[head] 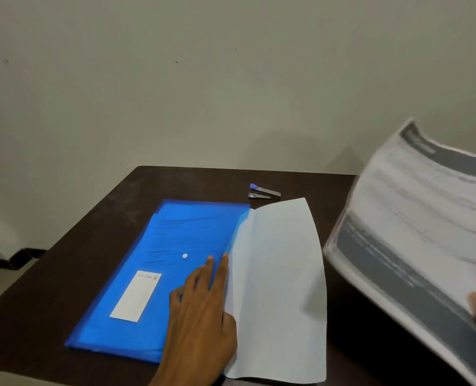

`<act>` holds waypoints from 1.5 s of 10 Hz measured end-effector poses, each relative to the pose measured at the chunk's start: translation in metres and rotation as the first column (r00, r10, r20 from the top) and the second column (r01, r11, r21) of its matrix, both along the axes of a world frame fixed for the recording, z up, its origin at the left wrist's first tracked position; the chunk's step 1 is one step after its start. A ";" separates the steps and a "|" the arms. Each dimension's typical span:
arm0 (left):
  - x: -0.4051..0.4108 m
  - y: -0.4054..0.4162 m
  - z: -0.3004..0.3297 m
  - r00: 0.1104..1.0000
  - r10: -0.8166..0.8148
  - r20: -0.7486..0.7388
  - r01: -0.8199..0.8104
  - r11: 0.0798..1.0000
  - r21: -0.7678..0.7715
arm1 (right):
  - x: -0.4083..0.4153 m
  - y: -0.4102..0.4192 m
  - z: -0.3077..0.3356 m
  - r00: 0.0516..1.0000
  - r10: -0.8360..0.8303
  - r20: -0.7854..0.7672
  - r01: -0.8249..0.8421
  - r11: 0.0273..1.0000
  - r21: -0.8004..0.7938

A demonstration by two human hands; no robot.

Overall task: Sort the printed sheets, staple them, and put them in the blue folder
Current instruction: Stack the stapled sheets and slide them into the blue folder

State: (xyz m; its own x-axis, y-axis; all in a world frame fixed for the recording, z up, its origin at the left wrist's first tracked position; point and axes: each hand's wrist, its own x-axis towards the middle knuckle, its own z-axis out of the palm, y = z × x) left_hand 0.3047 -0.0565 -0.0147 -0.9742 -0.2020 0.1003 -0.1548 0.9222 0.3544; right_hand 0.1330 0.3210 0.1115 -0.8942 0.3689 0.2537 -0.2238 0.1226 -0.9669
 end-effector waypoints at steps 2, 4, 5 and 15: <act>0.001 -0.001 0.000 1.000 -0.005 -0.014 0.006 0.998 0.064 | 0.135 -0.076 -0.114 0.905 0.313 0.288 -0.345 0.936 0.067; 0.002 0.003 -0.005 1.000 0.020 -0.023 -0.020 0.999 -0.031 | 0.120 -0.078 -0.119 0.784 0.282 0.553 -0.393 0.915 0.091; 0.003 0.005 -0.002 1.000 0.023 0.002 -0.023 0.999 -0.029 | 0.115 -0.078 -0.125 0.774 0.257 0.578 -0.368 0.926 0.081; 0.013 -0.002 0.021 0.989 -0.011 0.151 -0.002 0.996 0.089 | 0.041 -0.103 -0.071 0.640 0.606 0.472 -0.700 0.713 0.034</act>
